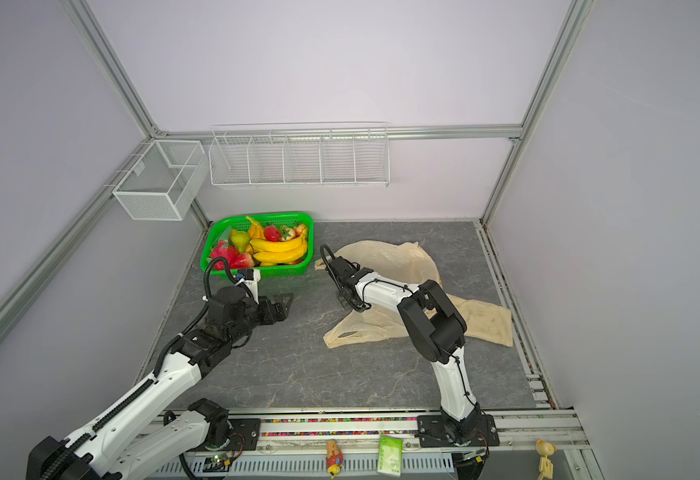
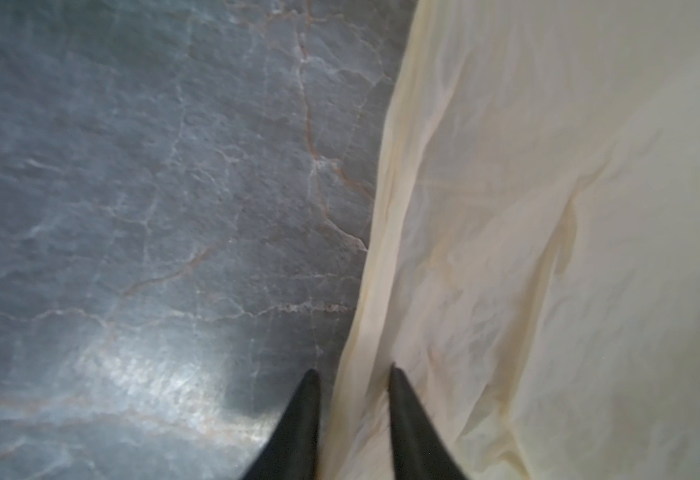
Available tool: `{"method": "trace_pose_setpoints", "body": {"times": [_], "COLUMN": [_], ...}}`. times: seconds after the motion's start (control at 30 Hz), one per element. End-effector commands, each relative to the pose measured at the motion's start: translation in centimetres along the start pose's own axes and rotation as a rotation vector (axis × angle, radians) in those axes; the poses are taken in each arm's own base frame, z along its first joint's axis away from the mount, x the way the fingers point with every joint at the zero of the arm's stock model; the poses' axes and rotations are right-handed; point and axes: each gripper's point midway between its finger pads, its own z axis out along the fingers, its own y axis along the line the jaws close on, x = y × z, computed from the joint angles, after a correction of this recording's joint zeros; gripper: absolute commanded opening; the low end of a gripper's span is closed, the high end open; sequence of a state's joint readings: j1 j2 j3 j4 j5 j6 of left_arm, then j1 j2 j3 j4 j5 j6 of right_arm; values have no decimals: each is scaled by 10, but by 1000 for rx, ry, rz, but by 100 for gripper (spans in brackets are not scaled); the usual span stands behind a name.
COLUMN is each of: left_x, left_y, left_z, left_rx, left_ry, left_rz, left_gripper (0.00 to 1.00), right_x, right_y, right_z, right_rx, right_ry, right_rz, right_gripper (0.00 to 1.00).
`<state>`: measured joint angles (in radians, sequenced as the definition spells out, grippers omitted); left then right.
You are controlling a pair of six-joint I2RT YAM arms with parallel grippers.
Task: Place the fake fruits into the plastic bag and tie a complex knot
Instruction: 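Drag the cream bag with the right gripper toward the left gripper, then grasp the bag's handle with the left gripper while the right gripper holds the opposite side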
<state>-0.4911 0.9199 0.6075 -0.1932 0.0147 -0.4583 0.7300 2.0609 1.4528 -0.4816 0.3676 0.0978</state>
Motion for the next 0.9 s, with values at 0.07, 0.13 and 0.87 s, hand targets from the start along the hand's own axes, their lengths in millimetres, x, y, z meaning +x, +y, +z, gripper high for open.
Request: {"method": "trace_pose_setpoints", "body": {"times": [0.07, 0.13, 0.87], "left_x": [-2, -6, -19], "left_y": [3, 2, -123], "left_z": [-4, -6, 35], "left_rx": [-18, -11, 326], "left_ry": [-19, -40, -137], "left_rz": [5, -3, 56], "left_gripper": [93, 92, 94], "right_x": [0, 2, 16], "right_y": [-21, -25, -37], "right_z": [-38, -64, -204], "right_rx": [-7, -92, -648], "right_ry": [-50, -94, -307], "right_rz": [58, 98, 311], "right_gripper": [6, 6, 6]}}
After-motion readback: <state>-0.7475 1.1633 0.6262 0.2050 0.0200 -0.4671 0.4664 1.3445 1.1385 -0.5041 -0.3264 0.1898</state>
